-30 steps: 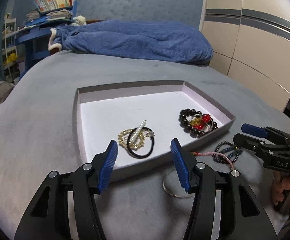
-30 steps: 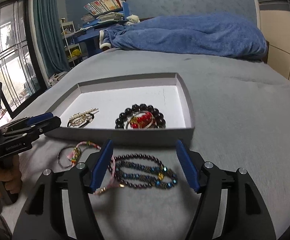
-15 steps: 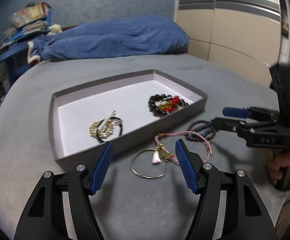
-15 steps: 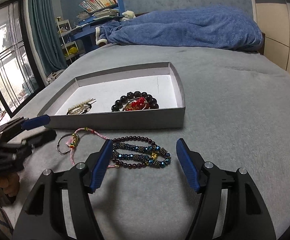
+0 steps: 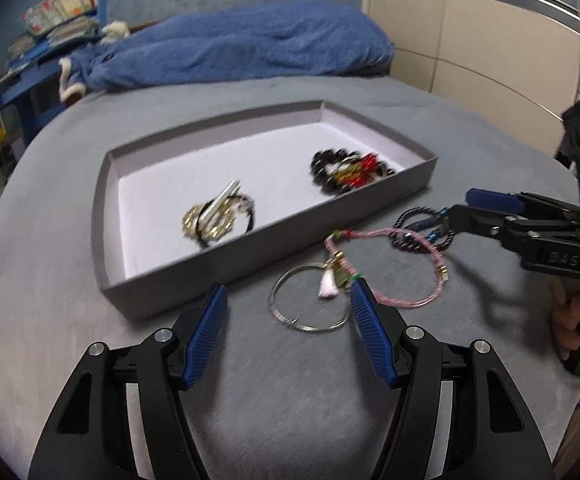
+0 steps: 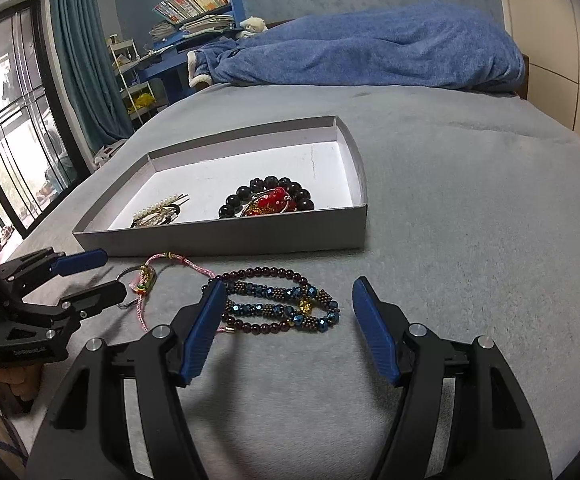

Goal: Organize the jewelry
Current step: 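Withdraw both grippers from the box back to the loose bracelets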

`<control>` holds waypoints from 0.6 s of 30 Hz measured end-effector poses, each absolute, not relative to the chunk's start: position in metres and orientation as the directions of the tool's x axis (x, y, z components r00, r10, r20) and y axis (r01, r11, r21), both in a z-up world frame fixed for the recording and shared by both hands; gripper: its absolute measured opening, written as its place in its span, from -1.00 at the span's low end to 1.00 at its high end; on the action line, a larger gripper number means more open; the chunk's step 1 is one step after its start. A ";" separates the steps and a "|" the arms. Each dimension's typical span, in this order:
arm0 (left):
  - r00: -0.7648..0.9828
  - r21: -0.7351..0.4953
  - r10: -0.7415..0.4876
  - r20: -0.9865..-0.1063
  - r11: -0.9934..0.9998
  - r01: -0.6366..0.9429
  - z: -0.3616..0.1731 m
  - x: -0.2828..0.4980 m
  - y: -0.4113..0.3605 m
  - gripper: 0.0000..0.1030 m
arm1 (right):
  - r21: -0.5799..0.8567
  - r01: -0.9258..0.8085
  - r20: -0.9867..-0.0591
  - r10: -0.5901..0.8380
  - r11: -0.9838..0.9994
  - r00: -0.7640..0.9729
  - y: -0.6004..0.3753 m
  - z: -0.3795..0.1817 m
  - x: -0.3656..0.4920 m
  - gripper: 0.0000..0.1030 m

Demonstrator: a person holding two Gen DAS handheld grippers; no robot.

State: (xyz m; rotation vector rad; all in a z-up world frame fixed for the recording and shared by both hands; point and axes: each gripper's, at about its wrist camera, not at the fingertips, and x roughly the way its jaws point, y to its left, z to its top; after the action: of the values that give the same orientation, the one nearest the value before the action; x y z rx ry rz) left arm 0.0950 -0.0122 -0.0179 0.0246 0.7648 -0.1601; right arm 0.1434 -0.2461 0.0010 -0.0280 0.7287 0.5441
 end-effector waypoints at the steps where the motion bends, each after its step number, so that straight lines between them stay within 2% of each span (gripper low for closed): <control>1: 0.696 -0.036 -0.125 -0.707 0.989 0.141 -0.021 0.098 -0.011 0.25 | 0.160 -0.482 -0.640 0.462 0.861 0.614 -0.246 0.001 0.144 0.27; 16: 0.678 -0.019 -0.155 -0.719 0.979 0.204 -0.024 0.098 -0.022 0.24 | 0.149 -0.477 -0.658 0.447 0.866 0.605 -0.243 -0.001 0.148 0.29; 18: 0.664 -0.013 -0.148 -0.733 0.979 0.203 -0.026 0.100 -0.023 0.11 | 0.155 -0.464 -0.667 0.439 0.872 0.603 -0.244 -0.003 0.151 0.30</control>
State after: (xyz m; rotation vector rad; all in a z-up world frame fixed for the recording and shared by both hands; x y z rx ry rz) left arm 0.1003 -0.0230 -0.0263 0.0720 0.8209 -0.1983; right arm 0.1508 -0.2439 -0.0029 -0.0353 0.7621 0.5226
